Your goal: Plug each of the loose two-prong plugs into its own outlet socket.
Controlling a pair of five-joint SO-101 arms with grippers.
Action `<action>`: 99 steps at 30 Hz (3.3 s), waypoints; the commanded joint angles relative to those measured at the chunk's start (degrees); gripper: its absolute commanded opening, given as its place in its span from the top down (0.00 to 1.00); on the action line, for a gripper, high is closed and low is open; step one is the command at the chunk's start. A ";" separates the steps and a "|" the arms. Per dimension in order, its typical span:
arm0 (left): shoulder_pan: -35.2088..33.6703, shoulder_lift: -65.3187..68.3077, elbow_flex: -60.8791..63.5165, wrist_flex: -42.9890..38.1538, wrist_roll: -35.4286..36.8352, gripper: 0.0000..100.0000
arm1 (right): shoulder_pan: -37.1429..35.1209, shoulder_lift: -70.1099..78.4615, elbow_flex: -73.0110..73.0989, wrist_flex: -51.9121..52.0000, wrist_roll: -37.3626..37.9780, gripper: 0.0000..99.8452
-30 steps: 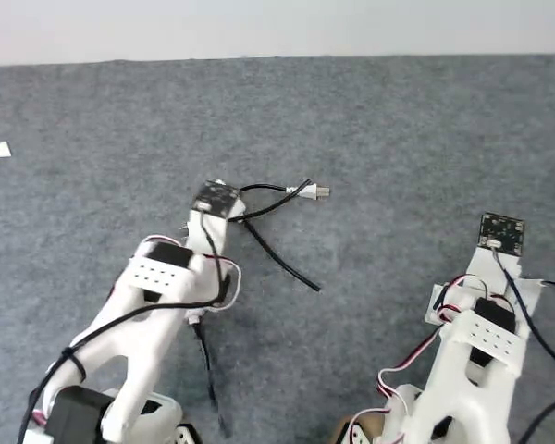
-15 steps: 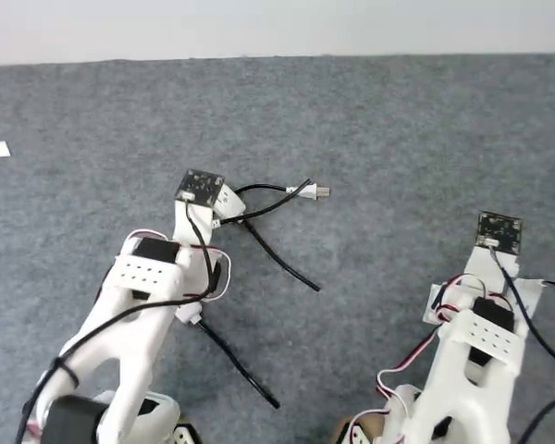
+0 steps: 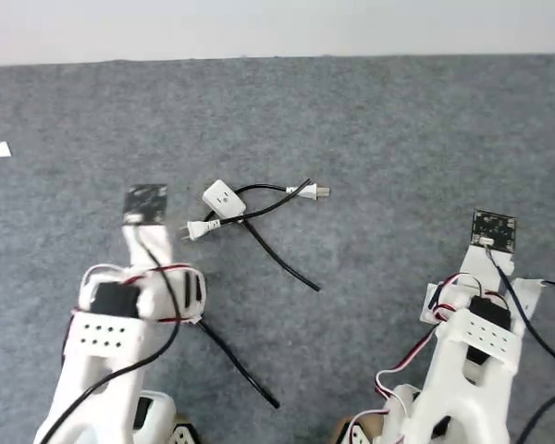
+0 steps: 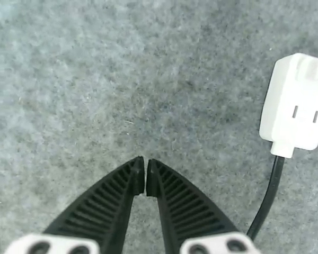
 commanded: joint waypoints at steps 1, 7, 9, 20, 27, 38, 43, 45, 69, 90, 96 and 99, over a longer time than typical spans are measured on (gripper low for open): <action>-5.01 -1.41 1.63 -2.02 0.79 0.81 | -0.40 -1.19 -0.35 -0.84 0.53 0.98; -5.10 -1.41 5.58 -4.40 0.79 0.81 | -0.40 -1.19 -0.35 -0.84 0.53 0.98; -4.40 -1.32 5.49 -4.57 1.23 0.81 | -0.40 -1.19 -0.35 -0.84 0.53 0.98; 0.79 20.13 -4.09 -4.84 9.41 0.70 | -0.48 -1.19 -0.35 -0.75 0.53 0.98; 1.14 33.49 -11.30 -5.19 9.41 0.70 | -0.48 -1.19 -0.35 -0.75 0.53 0.98; 4.66 38.59 -16.48 -8.00 9.05 0.91 | -0.48 -1.19 -0.35 -0.75 0.62 0.98; 10.20 38.15 -16.31 -8.97 8.97 0.98 | -0.48 -1.19 -0.35 -0.75 0.62 0.98; 10.73 38.51 -16.66 -8.97 8.97 0.98 | -0.48 -1.19 -0.35 -0.75 0.62 0.98; 9.49 16.44 -5.58 -8.26 2.37 0.67 | -0.57 -1.19 -0.35 -0.75 0.62 0.97; -26.02 -2.55 10.15 -18.90 -0.79 0.67 | -33.54 -1.19 -3.87 -8.13 2.20 0.97; -29.19 -2.46 12.35 -22.42 -0.79 0.67 | -46.73 -1.19 -13.45 -5.93 -23.03 0.97; -29.10 -2.46 12.53 -22.68 -0.79 0.67 | -53.32 -1.10 -15.65 -7.25 -31.74 0.97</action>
